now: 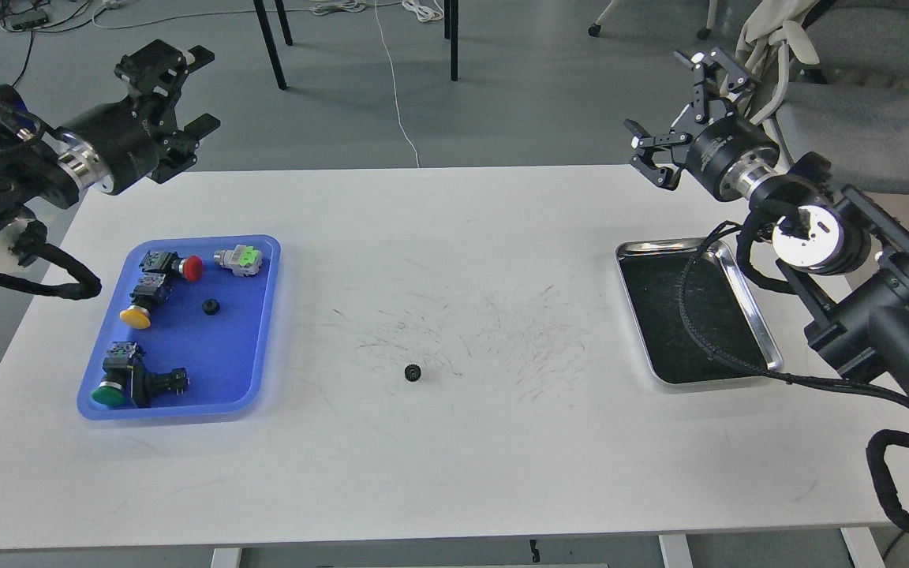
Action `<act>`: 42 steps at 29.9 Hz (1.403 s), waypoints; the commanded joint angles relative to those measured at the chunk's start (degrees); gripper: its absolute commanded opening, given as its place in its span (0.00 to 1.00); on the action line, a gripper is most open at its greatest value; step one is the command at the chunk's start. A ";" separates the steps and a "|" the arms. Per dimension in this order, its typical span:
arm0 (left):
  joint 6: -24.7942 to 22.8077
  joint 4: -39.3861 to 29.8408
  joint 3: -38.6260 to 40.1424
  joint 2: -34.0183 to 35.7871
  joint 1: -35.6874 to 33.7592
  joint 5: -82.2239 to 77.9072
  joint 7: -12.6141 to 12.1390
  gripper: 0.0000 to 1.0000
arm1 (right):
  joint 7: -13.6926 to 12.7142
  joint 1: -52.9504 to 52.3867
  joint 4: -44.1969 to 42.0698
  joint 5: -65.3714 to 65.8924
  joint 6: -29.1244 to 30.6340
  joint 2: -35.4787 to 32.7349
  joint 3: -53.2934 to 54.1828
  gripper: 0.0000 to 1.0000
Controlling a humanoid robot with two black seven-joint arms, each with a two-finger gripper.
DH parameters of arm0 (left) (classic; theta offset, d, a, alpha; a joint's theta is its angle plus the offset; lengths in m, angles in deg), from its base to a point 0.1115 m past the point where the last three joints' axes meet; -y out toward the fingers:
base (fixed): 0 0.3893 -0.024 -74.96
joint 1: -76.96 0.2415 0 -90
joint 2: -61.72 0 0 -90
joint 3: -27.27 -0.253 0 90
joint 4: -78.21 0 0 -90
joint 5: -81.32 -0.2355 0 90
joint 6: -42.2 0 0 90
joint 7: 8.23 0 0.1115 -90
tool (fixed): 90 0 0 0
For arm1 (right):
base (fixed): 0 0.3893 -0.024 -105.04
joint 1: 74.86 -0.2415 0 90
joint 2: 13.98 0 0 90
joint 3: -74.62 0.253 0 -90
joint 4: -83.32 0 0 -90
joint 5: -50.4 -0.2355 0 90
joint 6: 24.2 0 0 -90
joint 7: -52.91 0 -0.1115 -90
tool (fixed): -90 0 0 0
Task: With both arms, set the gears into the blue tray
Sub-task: 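Lift and retract the right gripper back over the metal tray, then reach the left gripper to the black part and grasp it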
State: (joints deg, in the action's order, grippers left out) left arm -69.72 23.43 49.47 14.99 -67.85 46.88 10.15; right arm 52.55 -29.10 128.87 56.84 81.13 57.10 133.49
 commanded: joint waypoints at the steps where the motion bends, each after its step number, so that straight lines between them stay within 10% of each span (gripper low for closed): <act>1: 1.61 -11.81 -0.05 6.55 0.32 -9.04 -0.19 0.98 | 0.01 2.39 -0.02 -1.43 1.73 -0.67 5.19 0.96; 18: 12.60 -30.90 -4.18 6.49 7.09 -64.40 -5.55 0.98 | 1.32 7.93 -1.34 -10.48 7.97 -0.41 8.37 0.97; 28: 16.82 -30.56 -11.47 -5.38 11.22 -78.49 -15.65 0.98 | 3.08 13.91 -3.89 -10.48 10.34 -1.29 8.54 0.97; 42: 20.07 -22.65 -11.74 -12.42 18.34 -89.91 -19.62 0.96 | 5.63 16.46 -3.72 -10.48 12.01 -1.82 9.07 0.97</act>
State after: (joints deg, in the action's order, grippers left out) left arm -49.72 0.03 37.65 3.08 -50.40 -40.64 -8.50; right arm 57.85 -12.68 125.00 46.36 93.14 55.29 142.56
